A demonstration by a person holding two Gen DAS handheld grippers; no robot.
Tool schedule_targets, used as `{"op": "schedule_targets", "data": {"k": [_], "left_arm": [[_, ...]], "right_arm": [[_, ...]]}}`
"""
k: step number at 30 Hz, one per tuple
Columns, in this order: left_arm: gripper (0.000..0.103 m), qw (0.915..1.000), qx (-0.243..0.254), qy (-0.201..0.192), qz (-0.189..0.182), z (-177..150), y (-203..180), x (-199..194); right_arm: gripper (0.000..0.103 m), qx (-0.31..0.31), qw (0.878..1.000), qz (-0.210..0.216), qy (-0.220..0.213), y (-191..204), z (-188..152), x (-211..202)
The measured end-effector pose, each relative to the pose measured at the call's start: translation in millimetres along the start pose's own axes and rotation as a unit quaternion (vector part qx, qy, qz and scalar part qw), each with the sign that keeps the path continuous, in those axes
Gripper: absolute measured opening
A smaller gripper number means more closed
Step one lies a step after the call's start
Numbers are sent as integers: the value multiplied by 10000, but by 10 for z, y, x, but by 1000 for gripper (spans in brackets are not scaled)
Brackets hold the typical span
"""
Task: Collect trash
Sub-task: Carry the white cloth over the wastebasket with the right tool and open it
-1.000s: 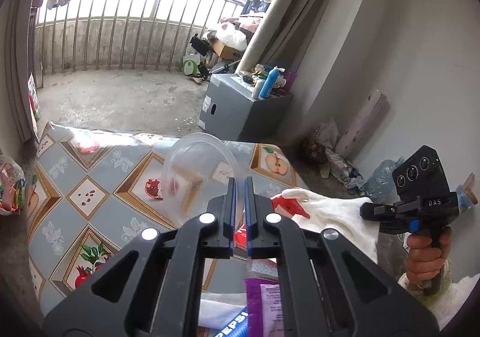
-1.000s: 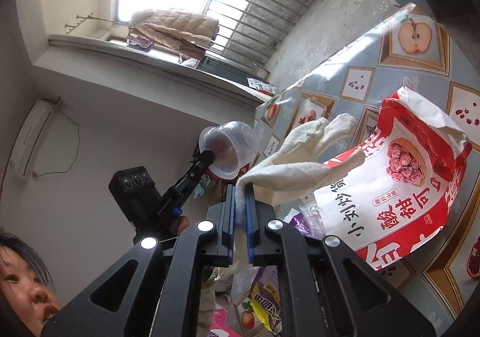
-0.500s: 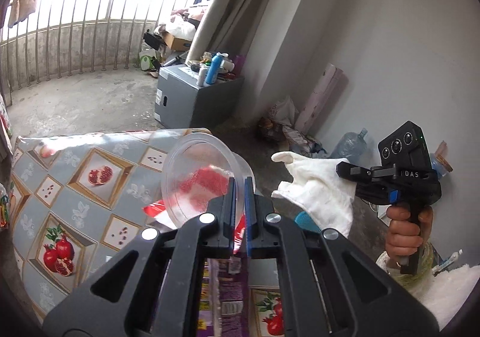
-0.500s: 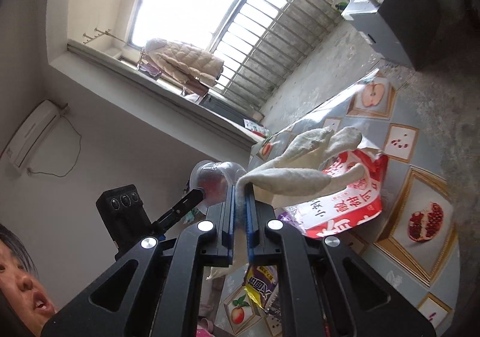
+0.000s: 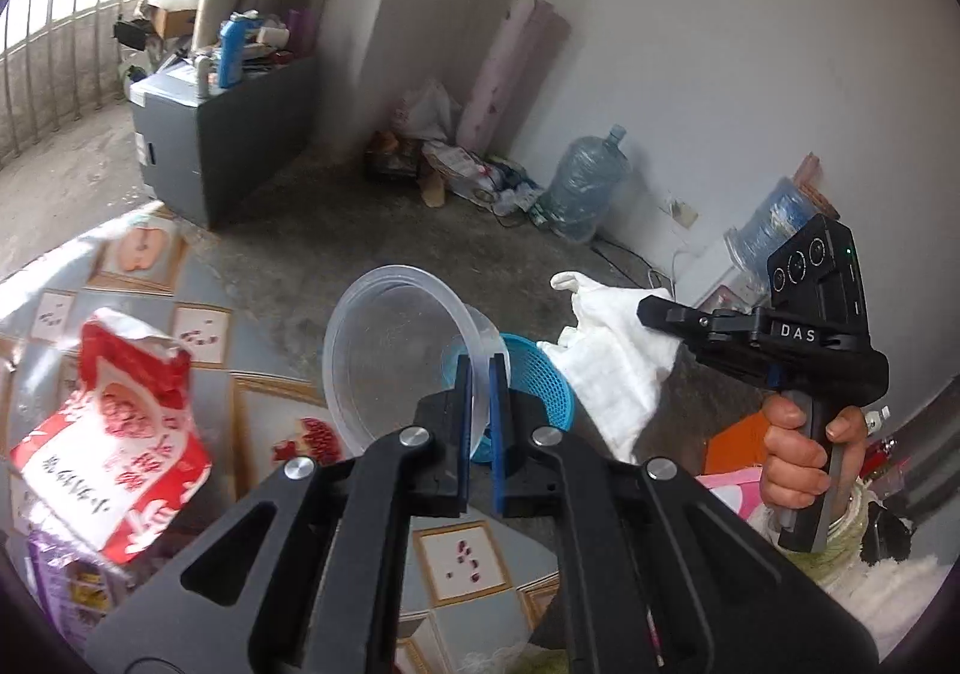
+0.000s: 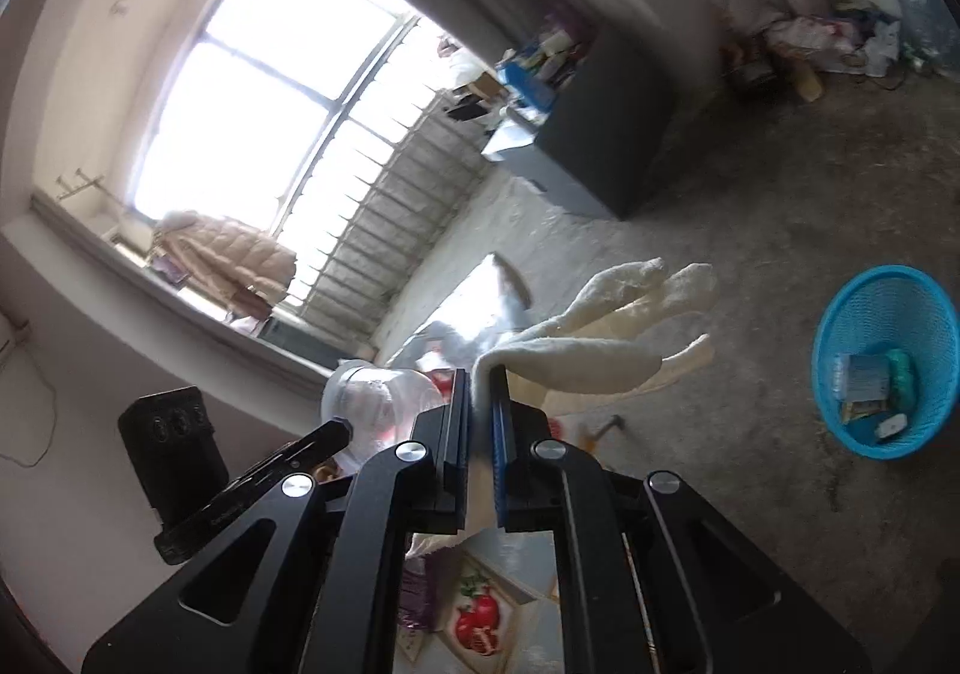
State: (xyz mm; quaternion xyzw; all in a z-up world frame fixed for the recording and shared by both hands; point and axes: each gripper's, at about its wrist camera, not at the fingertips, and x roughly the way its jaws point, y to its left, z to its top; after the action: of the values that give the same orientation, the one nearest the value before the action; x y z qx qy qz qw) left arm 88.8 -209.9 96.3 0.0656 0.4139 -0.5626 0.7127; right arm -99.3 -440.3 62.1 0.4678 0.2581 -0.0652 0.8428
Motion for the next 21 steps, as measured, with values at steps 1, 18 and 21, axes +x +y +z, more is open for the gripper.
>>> {"op": "schedule_targets", "data": {"k": [1,18,21], "left_arm": [[3,9999,23,87,-86,9,-90,167],[3,9827,500,1729,-433,-83,-886,2873],[3,9807,507,1854,-360,-68,-948,3242]], "right_arm": [[7,76,9999,-136,-3,-111,8,-15],[9,1328,9697,-2024,321,-2076,212,225],[9,1674,9592,-2249,352,-2452,241,335]]}}
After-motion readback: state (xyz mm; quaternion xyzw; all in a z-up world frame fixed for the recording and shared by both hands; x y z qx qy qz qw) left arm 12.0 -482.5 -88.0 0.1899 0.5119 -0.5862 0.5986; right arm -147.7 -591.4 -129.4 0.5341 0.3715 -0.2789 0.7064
